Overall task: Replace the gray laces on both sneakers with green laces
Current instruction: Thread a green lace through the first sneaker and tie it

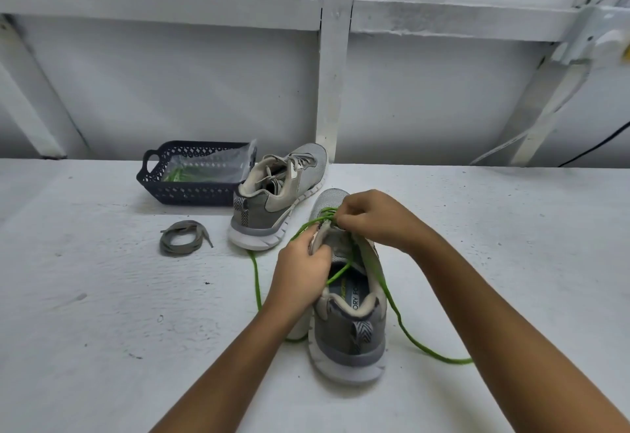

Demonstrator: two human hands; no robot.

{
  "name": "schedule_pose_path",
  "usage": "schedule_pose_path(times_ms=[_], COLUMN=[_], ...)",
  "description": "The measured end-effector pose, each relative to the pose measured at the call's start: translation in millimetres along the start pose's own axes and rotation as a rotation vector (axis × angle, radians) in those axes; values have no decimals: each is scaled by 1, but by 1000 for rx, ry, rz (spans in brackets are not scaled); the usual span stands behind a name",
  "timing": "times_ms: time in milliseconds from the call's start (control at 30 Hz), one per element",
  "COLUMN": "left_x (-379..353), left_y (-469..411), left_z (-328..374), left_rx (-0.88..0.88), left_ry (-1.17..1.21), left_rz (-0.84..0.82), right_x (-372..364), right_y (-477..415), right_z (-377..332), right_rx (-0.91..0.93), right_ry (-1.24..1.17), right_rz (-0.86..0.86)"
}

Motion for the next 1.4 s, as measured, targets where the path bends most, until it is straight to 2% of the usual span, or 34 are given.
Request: schedule_pose_path(times_ms=[100, 167, 233, 300, 333, 500, 600, 667, 767, 867, 1067, 1167, 1400], left_x=[-1, 0, 1, 1, 1, 0, 0, -1, -1, -2, 0, -1, -1], left_y=[0, -1, -1, 0, 0, -1, 0, 0, 2, 2, 3, 3, 3], left_z=[0, -1, 1, 3, 4, 6, 3, 1, -1, 2, 5, 6, 7], left_rx=[10, 23, 21, 16, 10, -14, 23, 35, 61, 37, 18, 17, 31], left_ry=[-9, -27, -27, -27, -29, -10, -19, -17, -8, -6, 11, -2, 1], left_rz=[-4, -2, 9, 13, 15, 11, 0, -14, -15, -18, 2, -1, -10], right_x=[10, 16, 18, 16, 15, 12, -12, -23, -23, -11, 13, 13, 2], right_y=[18, 31, 44, 49, 47, 15, -2, -10, -13, -1, 34, 51, 62], right_z=[1, -4, -11, -14, -14, -12, -8, -2, -3, -9, -14, -19, -15], right_rx=[48, 99, 122, 120, 116, 41, 18, -25, -24, 26, 113, 161, 157], right_ry=[-252, -335, -351, -275, -209, 198, 417, 479, 429, 270, -6, -46, -21], right_rz=[-151, -288, -437, -504, -470, -38, -26, -27, 20, 41, -111, -217, -305])
Point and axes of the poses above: each hand's wrist, its own y-axis away from the middle knuckle, its own x-axis out of the back of the hand, z = x × y, the point moved 10 cm from there along -y, towards the middle knuckle, and after that the axes turned 12 degrees about -x, right-handed, at the moved point
